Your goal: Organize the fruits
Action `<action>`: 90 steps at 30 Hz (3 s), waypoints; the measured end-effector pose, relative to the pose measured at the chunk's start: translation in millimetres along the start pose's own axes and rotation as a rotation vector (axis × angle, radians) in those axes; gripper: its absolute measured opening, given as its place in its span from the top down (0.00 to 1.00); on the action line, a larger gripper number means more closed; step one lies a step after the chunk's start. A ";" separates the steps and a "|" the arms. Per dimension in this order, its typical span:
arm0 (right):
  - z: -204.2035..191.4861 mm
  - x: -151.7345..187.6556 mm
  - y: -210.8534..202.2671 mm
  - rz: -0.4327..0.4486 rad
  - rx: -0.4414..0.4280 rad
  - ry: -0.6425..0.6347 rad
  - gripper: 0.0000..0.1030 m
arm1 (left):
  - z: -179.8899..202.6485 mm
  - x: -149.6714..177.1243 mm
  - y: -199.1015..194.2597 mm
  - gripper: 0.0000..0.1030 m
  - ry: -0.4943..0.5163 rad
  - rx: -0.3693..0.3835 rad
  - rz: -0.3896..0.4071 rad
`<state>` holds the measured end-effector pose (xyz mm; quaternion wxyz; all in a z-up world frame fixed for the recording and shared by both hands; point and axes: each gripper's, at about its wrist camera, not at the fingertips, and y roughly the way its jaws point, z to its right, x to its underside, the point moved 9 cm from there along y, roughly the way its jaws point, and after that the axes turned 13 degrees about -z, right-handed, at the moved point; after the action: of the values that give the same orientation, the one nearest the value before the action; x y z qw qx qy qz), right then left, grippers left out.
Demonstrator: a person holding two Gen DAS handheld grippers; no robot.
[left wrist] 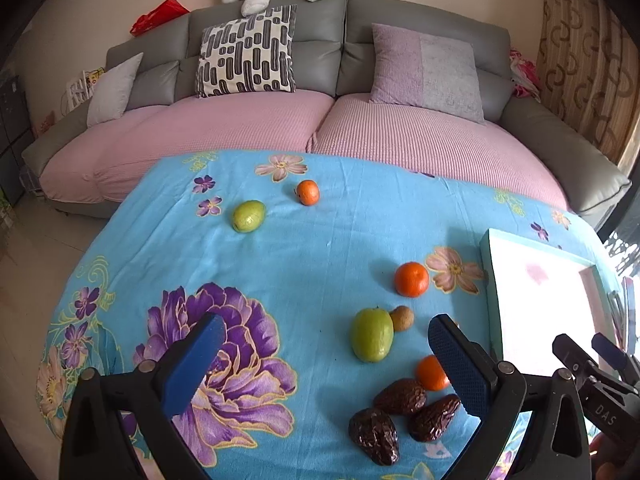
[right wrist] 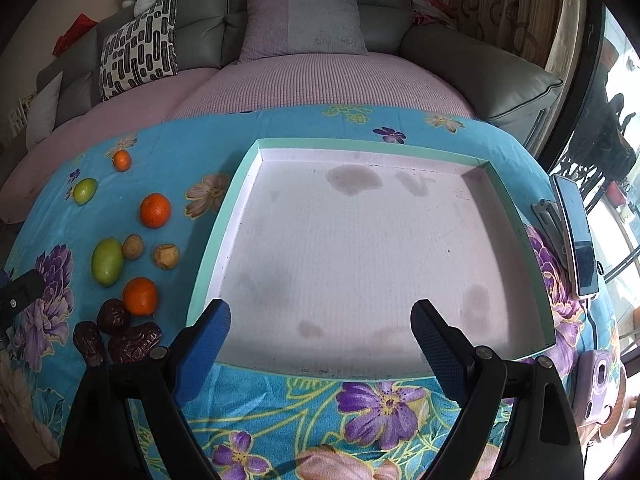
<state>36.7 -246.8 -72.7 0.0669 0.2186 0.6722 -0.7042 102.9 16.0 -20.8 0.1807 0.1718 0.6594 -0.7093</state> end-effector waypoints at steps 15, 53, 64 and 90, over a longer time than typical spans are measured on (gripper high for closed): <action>-92.6 -68.7 -14.1 0.161 -0.188 -0.145 0.11 | -57.4 -58.3 17.2 0.00 -0.170 -0.006 0.037; -138.3 -31.2 79.1 -0.172 -0.239 -0.271 0.72 | 12.8 14.4 106.4 0.36 -0.134 0.291 -0.360; -132.1 -33.7 72.2 -0.160 -0.247 -0.258 0.74 | 25.8 16.3 108.9 0.61 -0.118 0.321 -0.369; 82.6 -54.8 26.6 -0.022 0.003 0.278 0.74 | 143.8 17.1 39.2 0.62 0.215 0.459 -0.201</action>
<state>78.1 -340.7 -75.2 -0.0351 0.3066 0.6762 -0.6690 106.1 -130.4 -53.1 -0.0054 0.2164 0.5105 -0.8322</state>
